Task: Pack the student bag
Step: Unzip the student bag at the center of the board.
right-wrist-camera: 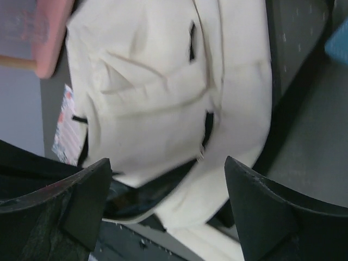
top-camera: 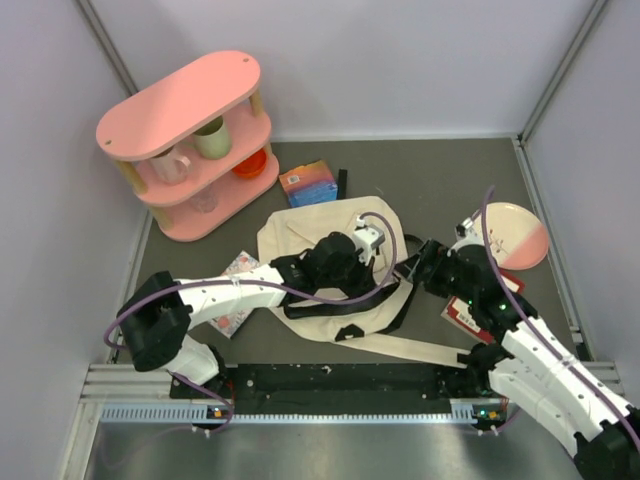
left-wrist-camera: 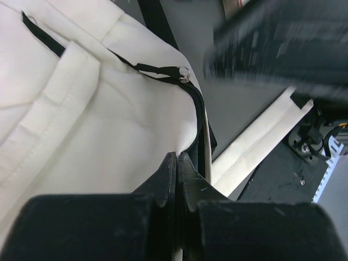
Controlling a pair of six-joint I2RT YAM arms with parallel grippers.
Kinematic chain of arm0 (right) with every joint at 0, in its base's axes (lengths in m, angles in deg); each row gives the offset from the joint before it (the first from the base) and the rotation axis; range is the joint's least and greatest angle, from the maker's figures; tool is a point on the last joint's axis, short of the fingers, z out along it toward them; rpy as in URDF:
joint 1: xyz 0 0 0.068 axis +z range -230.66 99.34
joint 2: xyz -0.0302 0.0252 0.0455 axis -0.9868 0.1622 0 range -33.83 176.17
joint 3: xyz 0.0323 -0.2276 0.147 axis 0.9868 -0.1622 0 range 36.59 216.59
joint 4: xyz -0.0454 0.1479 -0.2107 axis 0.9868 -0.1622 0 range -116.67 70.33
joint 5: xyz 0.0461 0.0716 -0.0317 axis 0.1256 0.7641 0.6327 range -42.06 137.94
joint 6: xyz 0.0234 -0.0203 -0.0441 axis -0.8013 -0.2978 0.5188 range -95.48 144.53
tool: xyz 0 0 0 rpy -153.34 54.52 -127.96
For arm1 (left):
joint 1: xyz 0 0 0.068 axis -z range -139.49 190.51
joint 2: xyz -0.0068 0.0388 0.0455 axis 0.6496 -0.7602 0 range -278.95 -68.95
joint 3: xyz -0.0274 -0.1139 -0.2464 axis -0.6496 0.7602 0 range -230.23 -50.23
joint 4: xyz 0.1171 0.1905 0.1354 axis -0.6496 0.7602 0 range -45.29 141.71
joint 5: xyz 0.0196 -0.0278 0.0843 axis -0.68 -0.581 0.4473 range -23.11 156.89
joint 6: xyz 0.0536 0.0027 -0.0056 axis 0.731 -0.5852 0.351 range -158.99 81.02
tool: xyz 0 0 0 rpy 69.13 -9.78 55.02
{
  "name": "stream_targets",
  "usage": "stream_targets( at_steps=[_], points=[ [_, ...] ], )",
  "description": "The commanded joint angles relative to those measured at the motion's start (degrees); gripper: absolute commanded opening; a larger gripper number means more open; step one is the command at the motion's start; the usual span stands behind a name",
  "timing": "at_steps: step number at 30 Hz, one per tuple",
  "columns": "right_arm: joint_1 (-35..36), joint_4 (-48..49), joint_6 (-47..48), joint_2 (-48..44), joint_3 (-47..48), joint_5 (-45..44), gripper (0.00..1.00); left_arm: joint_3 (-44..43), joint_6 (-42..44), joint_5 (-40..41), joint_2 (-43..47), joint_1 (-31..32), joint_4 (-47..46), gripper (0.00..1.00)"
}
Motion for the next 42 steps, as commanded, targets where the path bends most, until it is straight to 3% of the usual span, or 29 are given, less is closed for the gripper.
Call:
stream_targets(
  at_steps=[1,7,12,17,23,26,28,30,38,42],
  points=[
    [-0.47,-6.13,-8.44,-4.79,-5.82,8.08,0.80,-4.53,0.78,0.69,-0.05,-1.17,0.72,0.00],
    [-0.38,-5.52,-10.21,-7.79,-7.42,10.29,0.70,-4.80,-0.36,1.31,0.13,-1.79,0.72,0.00],
    [-0.47,-1.58,-12.31,-6.39,-8.82,11.96,0.71,-4.97,-0.45,0.87,0.30,-1.79,0.46,0.00],
    [-0.38,-0.25,-13.02,-3.31,-9.17,11.70,0.69,-5.23,-0.54,0.78,0.66,-1.79,0.28,0.00],
    [-0.47,9.51,-14.96,3.61,-11.90,12.49,0.62,-5.76,-0.45,0.08,0.92,-1.79,-0.60,0.00],
    [-0.47,10.22,-13.73,6.44,-10.94,11.26,0.49,-6.11,-0.01,0.52,1.36,-1.88,-0.16,0.00],
    [-0.55,10.04,-12.77,6.71,-11.02,8.81,0.28,-6.20,0.60,1.22,2.32,-2.23,0.19,0.00],
    [-0.47,8.37,-12.41,6.71,-11.98,6.61,0.00,-6.11,1.39,2.10,3.72,-3.54,1.24,0.00],
    [-0.47,7.40,-11.26,9.26,-15.59,1.86,0.00,-4.79,3.15,-0.18,10.23,-15.84,0.99,0.00],
    [-0.47,8.02,-11.09,9.87,-14.80,0.18,0.00,-7.34,5.08,-3.42,10.24,-18.14,1.86,0.00]
  ],
)
